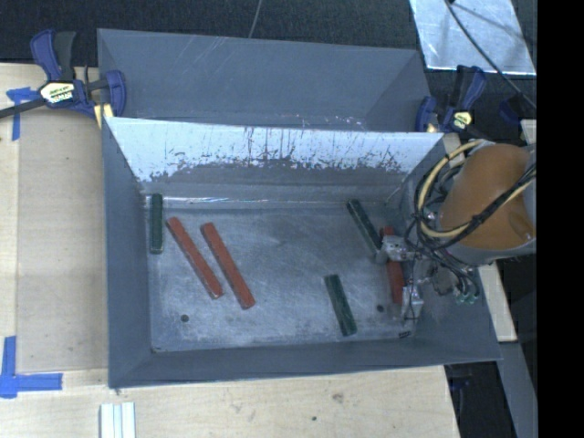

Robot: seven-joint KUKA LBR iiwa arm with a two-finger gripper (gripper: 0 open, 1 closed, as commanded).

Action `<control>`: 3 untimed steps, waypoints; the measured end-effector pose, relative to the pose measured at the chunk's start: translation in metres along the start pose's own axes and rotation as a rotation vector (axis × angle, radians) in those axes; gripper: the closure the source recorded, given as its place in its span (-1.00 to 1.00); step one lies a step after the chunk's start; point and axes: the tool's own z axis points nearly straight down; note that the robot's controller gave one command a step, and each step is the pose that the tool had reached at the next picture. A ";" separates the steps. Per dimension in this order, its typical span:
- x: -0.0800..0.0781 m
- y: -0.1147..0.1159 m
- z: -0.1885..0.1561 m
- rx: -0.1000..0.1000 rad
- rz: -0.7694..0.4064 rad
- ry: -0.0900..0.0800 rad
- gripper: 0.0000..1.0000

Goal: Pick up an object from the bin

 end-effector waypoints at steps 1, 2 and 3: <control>0.001 0.001 -0.002 0.000 0.002 0.001 -1.00; -0.016 0.009 -0.066 -0.001 0.057 0.003 -1.00; -0.008 0.020 -0.021 0.000 0.036 -0.005 -1.00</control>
Offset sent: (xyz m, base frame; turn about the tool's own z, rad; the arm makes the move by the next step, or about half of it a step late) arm 0.0302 0.0148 0.1094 0.0080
